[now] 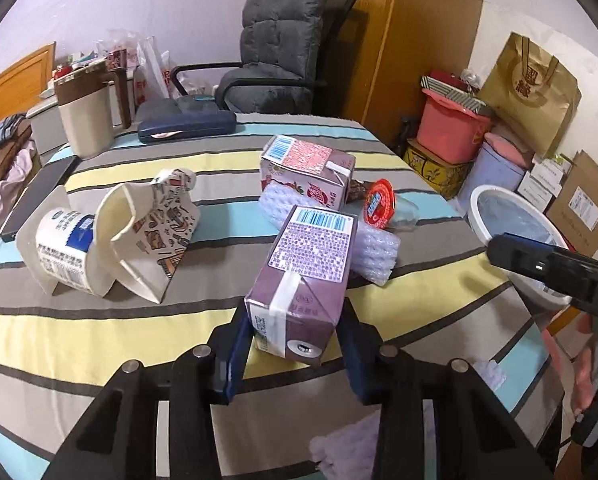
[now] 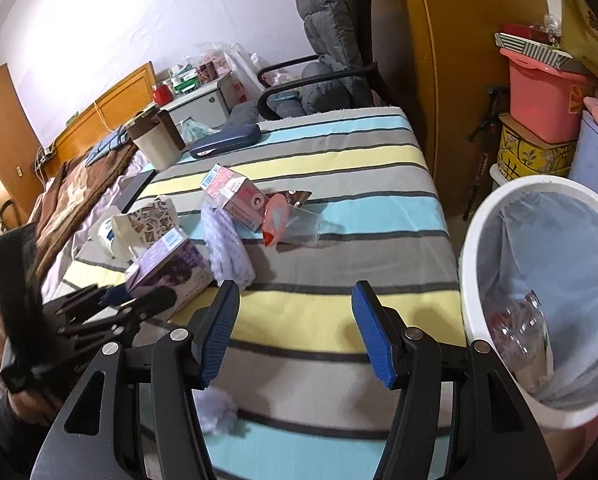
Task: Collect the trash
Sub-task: 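Grasp the purple milk carton with the left tool while the right tool grasps another red-lidded cup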
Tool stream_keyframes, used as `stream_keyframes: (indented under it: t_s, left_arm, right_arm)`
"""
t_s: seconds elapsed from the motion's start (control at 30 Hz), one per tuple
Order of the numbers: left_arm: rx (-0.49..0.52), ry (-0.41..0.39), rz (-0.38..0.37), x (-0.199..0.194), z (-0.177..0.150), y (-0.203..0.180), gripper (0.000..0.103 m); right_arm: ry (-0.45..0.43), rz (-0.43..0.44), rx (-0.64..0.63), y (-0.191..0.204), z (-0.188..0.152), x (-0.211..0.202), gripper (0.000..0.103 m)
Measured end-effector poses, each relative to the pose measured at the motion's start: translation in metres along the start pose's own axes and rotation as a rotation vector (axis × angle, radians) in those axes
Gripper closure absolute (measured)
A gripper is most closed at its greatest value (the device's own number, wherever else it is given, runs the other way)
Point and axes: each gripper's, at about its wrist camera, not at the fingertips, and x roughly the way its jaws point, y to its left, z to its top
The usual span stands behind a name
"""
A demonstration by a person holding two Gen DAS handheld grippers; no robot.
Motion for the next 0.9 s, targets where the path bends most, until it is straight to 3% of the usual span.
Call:
stream_keyframes:
  t_s: [0.3, 0.9]
  left_arm:
    - [-0.078, -0.053, 0.054, -0.016, -0.002, 0.022, 0.063]
    - [-0.107, 0.006, -0.02, -0.002, -0.009, 0.033, 0.063]
  right_arm:
    - [0.017, -0.005, 0.006, 0.006, 0.017, 0.029, 0.043]
    - [0.095, -0.041, 0.079, 0.003, 0.031, 0.067, 0.044]
